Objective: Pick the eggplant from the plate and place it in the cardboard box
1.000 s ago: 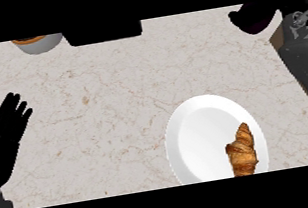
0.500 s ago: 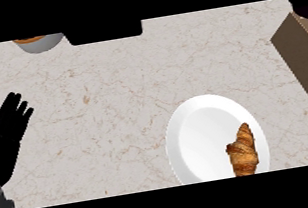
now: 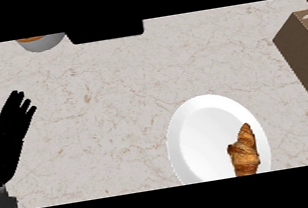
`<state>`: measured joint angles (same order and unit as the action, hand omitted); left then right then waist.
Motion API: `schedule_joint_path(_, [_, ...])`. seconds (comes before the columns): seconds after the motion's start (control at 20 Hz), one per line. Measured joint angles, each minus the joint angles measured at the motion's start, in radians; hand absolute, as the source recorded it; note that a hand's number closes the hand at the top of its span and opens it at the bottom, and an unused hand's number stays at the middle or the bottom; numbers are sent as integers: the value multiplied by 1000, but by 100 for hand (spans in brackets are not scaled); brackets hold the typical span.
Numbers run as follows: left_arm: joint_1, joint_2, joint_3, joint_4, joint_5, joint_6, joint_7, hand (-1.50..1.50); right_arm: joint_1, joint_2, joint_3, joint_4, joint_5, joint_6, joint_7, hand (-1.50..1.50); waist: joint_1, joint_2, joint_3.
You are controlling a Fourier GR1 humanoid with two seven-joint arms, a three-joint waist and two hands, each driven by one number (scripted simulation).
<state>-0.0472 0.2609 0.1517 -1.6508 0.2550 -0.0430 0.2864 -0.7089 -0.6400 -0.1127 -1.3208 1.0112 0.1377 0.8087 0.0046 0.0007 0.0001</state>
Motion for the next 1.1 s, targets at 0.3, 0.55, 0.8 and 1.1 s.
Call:
schedule_joint_path(0.3, [6, -7, 12, -1, 2, -16, -7, 0, 93, 24, -47, 60, -10, -101, -99, 150, -1, 0, 0])
schedule_joint_path(0.55, [14, -12, 12, -18, -3, -18, 0, 0, 139, 45, -112, 169, -77, -130, -176, 150, 1, 1, 0])
schedule_joint_path(0.8, [5, -18, 13, 4, -18, -17, -13, 0, 173, 66, -171, 231, -134, -123, -170, -150, -1, -2, -3])
schedule_joint_path(1.1, [15, -18, 24, -5, -13, -31, -5, 0, 223, 100, -207, 243, -189, -218, -295, -150, -1, -2, -2])
